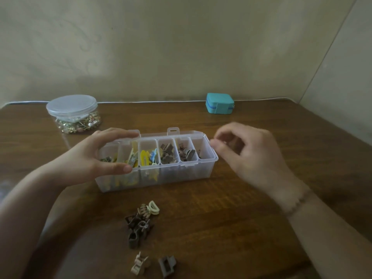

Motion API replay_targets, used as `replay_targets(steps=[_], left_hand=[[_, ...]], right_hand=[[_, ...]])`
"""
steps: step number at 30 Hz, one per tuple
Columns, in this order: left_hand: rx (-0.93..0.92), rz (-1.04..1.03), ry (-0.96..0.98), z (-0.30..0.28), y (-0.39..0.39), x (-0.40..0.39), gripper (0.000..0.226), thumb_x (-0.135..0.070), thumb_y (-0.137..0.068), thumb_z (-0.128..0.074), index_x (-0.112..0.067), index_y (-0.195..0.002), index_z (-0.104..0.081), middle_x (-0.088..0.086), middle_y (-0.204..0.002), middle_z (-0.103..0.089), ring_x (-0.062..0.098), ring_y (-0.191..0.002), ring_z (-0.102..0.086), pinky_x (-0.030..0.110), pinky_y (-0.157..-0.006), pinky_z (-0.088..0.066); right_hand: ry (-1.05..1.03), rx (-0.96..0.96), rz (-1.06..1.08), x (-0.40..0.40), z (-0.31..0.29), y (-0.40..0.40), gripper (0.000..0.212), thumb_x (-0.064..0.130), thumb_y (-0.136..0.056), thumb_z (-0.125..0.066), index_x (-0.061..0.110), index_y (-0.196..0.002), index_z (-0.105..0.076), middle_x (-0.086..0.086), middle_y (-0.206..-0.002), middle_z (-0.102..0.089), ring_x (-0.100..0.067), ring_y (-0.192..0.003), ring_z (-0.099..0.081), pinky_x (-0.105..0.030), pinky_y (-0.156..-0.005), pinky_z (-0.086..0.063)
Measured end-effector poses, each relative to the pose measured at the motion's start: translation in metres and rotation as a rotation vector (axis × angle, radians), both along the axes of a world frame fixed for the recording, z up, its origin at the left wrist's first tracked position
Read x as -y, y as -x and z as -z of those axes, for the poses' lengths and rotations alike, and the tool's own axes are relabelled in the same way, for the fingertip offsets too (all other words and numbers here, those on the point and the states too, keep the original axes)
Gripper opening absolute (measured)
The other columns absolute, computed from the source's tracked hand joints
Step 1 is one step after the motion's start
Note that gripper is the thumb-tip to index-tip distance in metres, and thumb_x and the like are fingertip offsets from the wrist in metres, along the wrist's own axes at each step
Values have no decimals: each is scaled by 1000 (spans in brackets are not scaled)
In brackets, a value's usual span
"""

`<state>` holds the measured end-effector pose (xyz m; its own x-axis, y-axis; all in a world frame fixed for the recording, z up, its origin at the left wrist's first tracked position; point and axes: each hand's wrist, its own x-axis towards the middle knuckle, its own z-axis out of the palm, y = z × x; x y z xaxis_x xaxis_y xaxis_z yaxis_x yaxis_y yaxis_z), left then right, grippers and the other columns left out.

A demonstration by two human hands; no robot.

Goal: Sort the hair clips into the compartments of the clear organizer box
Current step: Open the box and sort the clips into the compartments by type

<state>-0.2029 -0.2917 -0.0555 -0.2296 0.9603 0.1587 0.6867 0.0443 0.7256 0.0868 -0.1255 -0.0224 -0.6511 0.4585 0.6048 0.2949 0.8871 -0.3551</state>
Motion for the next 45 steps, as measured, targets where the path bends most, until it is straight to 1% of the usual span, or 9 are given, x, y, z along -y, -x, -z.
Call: replay_targets(steps=[7,11,15,21,24,30,34,40,45], left_hand=[[-23,-11,26,2,4,2,83,-76,-52,-76,-59,-130,-52,-37,-136,-50,-5,-136,-37,40,-118,-31],[-26,-17,35,3,5,1,83,-75,-54,-76,-58,-131,-53,-35,-137,-50,-2,-137,-38,43,-118,-32],[-31,-16,33,3,5,1,81,-71,-56,-77,-56,-131,-53,-34,-137,-50,1,-138,-38,46,-118,-32],[-24,-3,38,2,4,0,80,-70,-55,-76,-57,-131,-52,-38,-134,-49,0,-137,-37,45,-119,-31],[-23,-3,45,2,5,0,80,-71,-55,-76,-58,-130,-52,-39,-133,-49,-1,-136,-38,43,-117,-33],[-26,-9,46,1,4,1,82,-70,-55,-76,-56,-132,-52,-37,-135,-48,-1,-136,-36,40,-117,-33],[-47,-12,44,2,4,1,82,-70,-56,-75,-55,-133,-52,-35,-136,-48,-1,-136,-35,35,-115,-32],[-55,-14,46,2,5,1,81,-70,-58,-75,-54,-134,-52,-34,-138,-48,0,-138,-35,38,-116,-31],[-52,-14,38,4,5,1,81,-72,-55,-74,-57,-132,-51,-39,-134,-47,-5,-135,-34,29,-111,-31]], right_hand=[[-90,-58,-124,31,10,8,28,45,-89,-61,19,-99,-68,8,-89,-67,6,-61,-52,-6,-56,-39],[-67,198,-493,82,36,-7,42,59,-80,-67,29,-108,-63,14,-104,-67,-3,-82,-67,-24,-66,-55],[-72,372,-541,92,62,-4,32,58,-84,-64,36,-107,-60,19,-109,-62,2,-76,-63,-19,-61,-51],[30,62,-444,60,31,-3,20,34,-85,-73,23,-100,-70,20,-97,-67,6,-78,-62,-9,-69,-46],[94,-88,-218,28,-2,6,22,36,-82,-73,31,-101,-64,30,-91,-61,-6,-62,-56,-10,-51,-42],[52,10,-78,-8,4,16,27,48,-85,-63,28,-102,-66,20,-97,-65,-12,-52,-52,-20,-43,-42],[-16,20,-453,53,4,21,27,40,-86,-66,18,-102,-68,29,-90,-56,13,-69,-53,-3,-61,-39],[-313,407,-593,110,58,32,30,58,-90,-53,32,-103,-64,10,-89,-64,-12,-58,-60,-24,-48,-43],[-164,157,-540,79,35,26,18,39,-93,-62,23,-93,-71,10,-92,-66,-7,-73,-64,-29,-59,-52]])
